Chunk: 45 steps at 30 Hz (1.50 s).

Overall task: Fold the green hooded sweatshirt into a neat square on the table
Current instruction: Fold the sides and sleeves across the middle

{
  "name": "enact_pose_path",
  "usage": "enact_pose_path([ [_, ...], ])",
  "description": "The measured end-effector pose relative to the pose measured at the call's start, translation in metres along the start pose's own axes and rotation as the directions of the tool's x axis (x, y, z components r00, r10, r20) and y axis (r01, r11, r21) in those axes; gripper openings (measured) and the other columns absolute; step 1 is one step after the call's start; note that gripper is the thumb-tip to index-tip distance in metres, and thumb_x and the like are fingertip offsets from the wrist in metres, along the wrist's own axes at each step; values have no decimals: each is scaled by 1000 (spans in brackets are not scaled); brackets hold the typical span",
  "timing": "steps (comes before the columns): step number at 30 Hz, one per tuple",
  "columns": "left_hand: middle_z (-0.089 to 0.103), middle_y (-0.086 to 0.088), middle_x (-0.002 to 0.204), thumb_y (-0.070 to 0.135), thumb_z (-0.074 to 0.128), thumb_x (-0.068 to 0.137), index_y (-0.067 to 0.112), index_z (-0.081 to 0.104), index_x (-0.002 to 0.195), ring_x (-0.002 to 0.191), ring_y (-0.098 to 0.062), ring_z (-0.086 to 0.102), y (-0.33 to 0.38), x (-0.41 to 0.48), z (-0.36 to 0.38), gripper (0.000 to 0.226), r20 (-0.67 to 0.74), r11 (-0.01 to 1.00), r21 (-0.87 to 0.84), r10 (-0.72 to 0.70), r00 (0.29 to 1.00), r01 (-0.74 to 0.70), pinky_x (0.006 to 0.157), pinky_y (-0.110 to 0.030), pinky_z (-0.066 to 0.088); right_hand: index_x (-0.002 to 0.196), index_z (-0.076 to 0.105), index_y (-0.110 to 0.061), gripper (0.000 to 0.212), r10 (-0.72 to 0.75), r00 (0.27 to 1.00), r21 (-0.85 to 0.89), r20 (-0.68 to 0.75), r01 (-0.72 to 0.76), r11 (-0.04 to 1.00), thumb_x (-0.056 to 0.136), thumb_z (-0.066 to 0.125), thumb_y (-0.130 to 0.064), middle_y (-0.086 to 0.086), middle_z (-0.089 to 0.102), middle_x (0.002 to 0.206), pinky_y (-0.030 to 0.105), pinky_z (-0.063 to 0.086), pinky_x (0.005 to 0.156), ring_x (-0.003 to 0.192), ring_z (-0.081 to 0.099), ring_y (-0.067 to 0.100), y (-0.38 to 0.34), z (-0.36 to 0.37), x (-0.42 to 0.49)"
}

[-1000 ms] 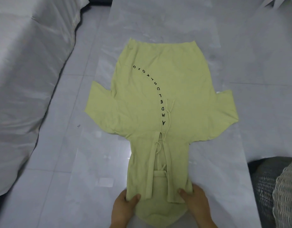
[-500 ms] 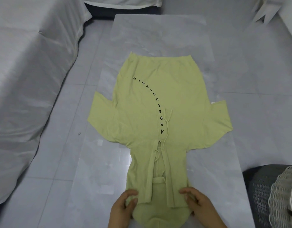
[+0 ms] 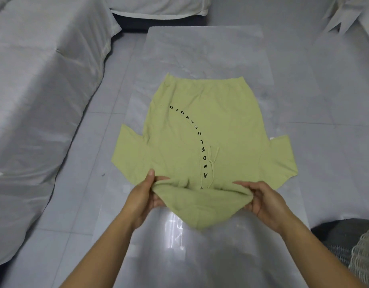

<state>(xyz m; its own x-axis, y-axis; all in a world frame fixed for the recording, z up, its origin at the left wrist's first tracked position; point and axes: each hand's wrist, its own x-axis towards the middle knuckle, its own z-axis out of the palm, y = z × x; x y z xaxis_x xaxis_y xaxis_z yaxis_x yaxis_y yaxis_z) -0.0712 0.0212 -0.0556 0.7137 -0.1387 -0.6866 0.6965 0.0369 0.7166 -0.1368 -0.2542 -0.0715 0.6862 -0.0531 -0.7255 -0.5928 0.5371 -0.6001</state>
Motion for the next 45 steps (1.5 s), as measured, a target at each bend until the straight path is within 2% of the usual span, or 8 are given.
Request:
enact_pose_path([
  [14,71,-10,58,39,35,97,2,56,85,52,-18,70,36,165,32,44,-16,958,-247,-152,988,143,46,-26,57,71,53,-9,28,241,966,10,-94,-241,970,88,32,-16,-2,53,38,12,37,35,29,46,10,-56,0,171],
  [21,71,-18,66,9,27,93,-6,57,81,60,-24,71,35,205,19,35,164,941,-225,-220,962,254,57,-31,60,85,63,-10,29,280,948,-86,154,-269,959,61,60,-26,4,67,62,19,45,45,52,63,16,-54,-22,192],
  [24,73,-15,81,-5,40,81,-2,65,85,75,-22,72,36,204,6,25,273,983,0,-179,945,186,76,-33,58,104,62,-10,50,226,920,-256,321,-145,956,55,69,-4,10,66,91,23,55,61,72,66,15,-51,-35,189],
  [28,62,-9,73,3,70,62,6,60,106,64,-15,59,40,208,-6,46,305,794,603,-133,943,-83,62,-24,48,103,57,-21,43,50,942,-734,332,225,641,70,66,5,9,60,91,21,47,73,82,57,15,-54,-35,187],
  [32,61,10,63,10,74,56,21,68,72,64,-7,52,41,209,11,21,187,762,617,101,977,-197,66,-21,42,85,62,-28,35,-286,923,-830,258,364,424,54,68,-41,12,59,91,17,42,77,84,54,21,-47,-22,189],
  [35,62,15,56,14,64,55,26,64,47,54,1,52,43,208,12,15,108,862,469,162,981,-194,56,-15,42,94,65,-12,31,-349,926,-645,143,355,677,64,69,-19,-2,68,88,6,44,69,85,60,14,-45,-8,180],
  [38,65,-1,66,3,67,73,19,61,65,55,-10,60,43,212,12,19,152,978,211,-45,987,12,54,-19,51,95,65,-9,29,-125,988,-147,93,137,980,66,67,-17,-3,75,80,19,56,65,76,69,11,-43,-4,180],
  [45,70,2,54,16,63,85,10,57,68,47,-7,65,40,230,19,19,28,984,38,-174,984,173,44,-17,52,102,64,-4,22,147,989,-35,-35,-148,988,85,58,-17,5,75,83,25,59,66,73,71,13,-51,-1,199],
])
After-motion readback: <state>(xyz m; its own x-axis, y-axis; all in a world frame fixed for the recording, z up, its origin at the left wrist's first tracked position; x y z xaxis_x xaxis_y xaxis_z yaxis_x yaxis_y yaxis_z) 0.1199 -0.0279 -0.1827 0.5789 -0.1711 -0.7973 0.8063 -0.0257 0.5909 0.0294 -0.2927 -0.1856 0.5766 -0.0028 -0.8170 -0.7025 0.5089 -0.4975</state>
